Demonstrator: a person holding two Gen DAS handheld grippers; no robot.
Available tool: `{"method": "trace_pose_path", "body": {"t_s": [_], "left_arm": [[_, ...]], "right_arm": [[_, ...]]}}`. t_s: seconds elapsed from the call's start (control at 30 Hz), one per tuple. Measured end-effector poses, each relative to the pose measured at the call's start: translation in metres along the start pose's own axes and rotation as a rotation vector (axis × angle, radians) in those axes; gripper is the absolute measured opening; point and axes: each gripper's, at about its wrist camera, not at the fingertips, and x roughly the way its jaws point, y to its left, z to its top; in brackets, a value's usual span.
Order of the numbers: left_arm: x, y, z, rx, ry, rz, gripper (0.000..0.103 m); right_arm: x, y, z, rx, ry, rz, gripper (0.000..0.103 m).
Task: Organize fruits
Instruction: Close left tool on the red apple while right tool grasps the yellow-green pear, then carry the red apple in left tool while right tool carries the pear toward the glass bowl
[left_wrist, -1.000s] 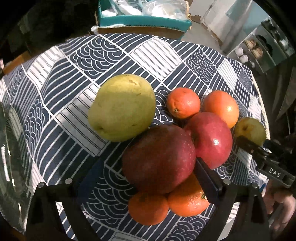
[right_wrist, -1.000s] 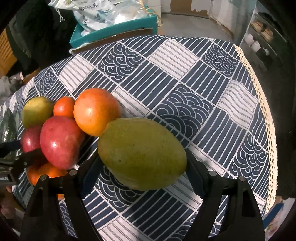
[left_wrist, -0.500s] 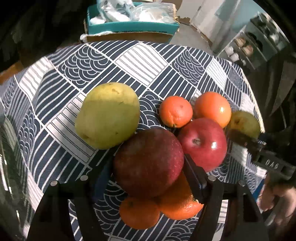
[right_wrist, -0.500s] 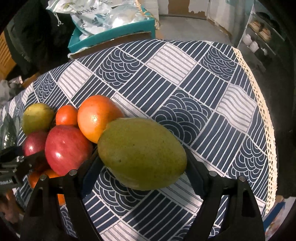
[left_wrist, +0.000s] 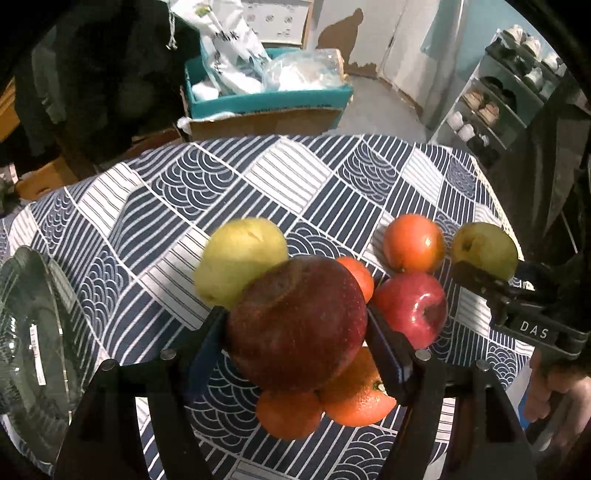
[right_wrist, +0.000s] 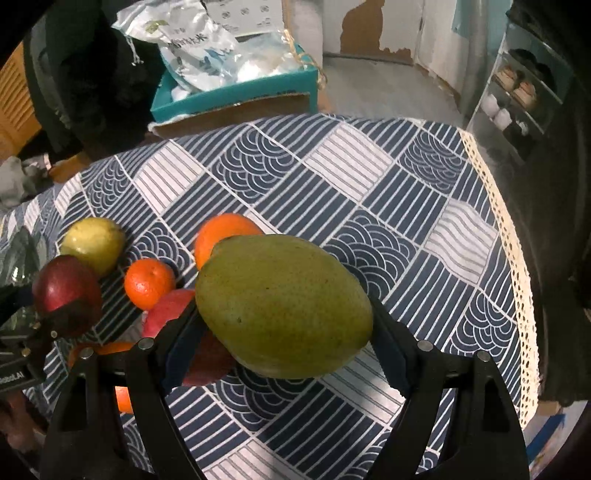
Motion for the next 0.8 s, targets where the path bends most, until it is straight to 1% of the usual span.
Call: {"method": "trace_pose_path", "body": {"t_s": [0.13, 0.27, 0.43, 0.8], "left_arm": [[-0.012, 0.003, 0.0, -0.004, -0.032, 0.015, 0.076], [-0.024, 0.003, 0.0, 0.006, -0.071, 0.046, 0.076], [-0.038, 0.008, 0.0, -0.013, -0.107, 0.044, 0.076], [-0.089, 0.014, 0.002, -0.013, -0.223, 0.074, 0.076]], "right_arm": [[-0.011, 0.006, 0.002, -0.011, -0.037, 0.01, 0.083], [-0.026, 0.014, 0.003, -0.032, -0.092, 0.022, 0.083], [-0.044, 0.024, 0.005, -0.047, -0.14, 0.04, 0.083], [-0.089, 0.046, 0.013, -0.073, -0.253, 0.076, 0.083]]}}
